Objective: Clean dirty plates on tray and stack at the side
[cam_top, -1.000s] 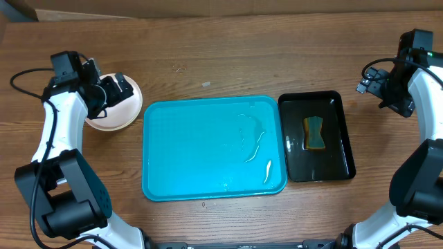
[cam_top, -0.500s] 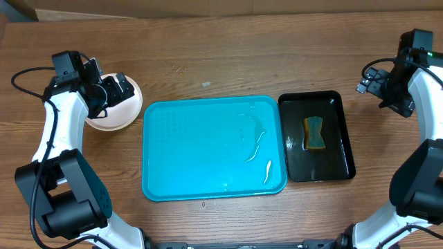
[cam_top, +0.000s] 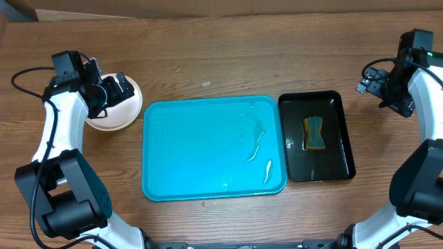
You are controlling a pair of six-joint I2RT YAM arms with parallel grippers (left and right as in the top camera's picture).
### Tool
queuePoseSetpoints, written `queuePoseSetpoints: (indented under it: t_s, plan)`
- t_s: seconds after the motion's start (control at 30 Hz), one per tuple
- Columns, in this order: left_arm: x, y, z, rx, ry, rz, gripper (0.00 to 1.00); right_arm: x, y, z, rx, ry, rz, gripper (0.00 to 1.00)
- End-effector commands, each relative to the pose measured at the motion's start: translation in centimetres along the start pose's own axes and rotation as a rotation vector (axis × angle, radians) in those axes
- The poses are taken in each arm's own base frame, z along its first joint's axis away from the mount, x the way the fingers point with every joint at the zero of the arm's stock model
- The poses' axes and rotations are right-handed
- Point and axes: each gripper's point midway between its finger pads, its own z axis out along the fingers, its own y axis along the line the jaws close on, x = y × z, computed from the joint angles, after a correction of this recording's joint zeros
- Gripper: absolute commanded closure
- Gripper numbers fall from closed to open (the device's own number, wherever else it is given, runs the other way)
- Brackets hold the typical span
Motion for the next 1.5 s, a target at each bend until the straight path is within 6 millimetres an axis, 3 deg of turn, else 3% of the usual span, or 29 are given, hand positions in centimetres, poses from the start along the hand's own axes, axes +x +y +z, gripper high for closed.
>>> queuePoseSetpoints:
  t_s: [0.0,0.13,0.27,0.5,0.6,0.8,0.97,1.07,1.17,1.33,1.47]
  plan:
    - [0.0,-0.1,0.0,0.005,0.0,0.018,0.0,-1.1,0.2,-3.4,-0.033,-0.095,0.01,0.0]
    - [0.0,-0.1,0.0,0.005,0.0,0.018,0.0,-1.5,0.1,-7.7,-0.068,-0.198,0.016,0.0]
    - [0.0,-0.1,0.0,0.005,0.0,0.018,0.0,-1.4,-0.3,-13.2,-0.114,-0.333,0.024,0.0]
    - [0.0,-0.1,0.0,0.005,0.0,0.018,0.0,0.9,-1.6,-23.1,-0.201,-0.582,0.036,0.0]
    - [0.0,-0.1,0.0,0.005,0.0,0.018,0.0,3.2,-1.4,-27.5,-0.262,-0.694,0.011,0.0]
    - [0.0,-0.1,0.0,0.005,0.0,0.018,0.0,9.4,1.5,-34.1,-0.461,-0.831,-0.148,0.0]
    - [0.0,-0.1,0.0,0.005,0.0,0.018,0.0,14.7,0.3,-38.4,-0.591,-0.944,-0.228,0.0]
    - [0.0,-0.1,0.0,0.005,0.0,0.018,0.0,17.2,-1.5,-40.3,-0.665,-1.009,-0.228,0.0]
    - [0.0,-0.1,0.0,0.005,0.0,0.018,0.0,19.1,-3.2,-40.6,-0.698,-1.059,-0.218,0.0]
    - [0.0,-0.1,0.0,0.005,0.0,0.018,0.0,20.6,-4.7,-39.4,-0.732,-1.155,-0.188,0.0]
    - [0.0,-0.1,0.0,0.005,0.0,0.018,0.0,20.8,-4.6,-37.4,-0.769,-1.237,-0.162,0.0]
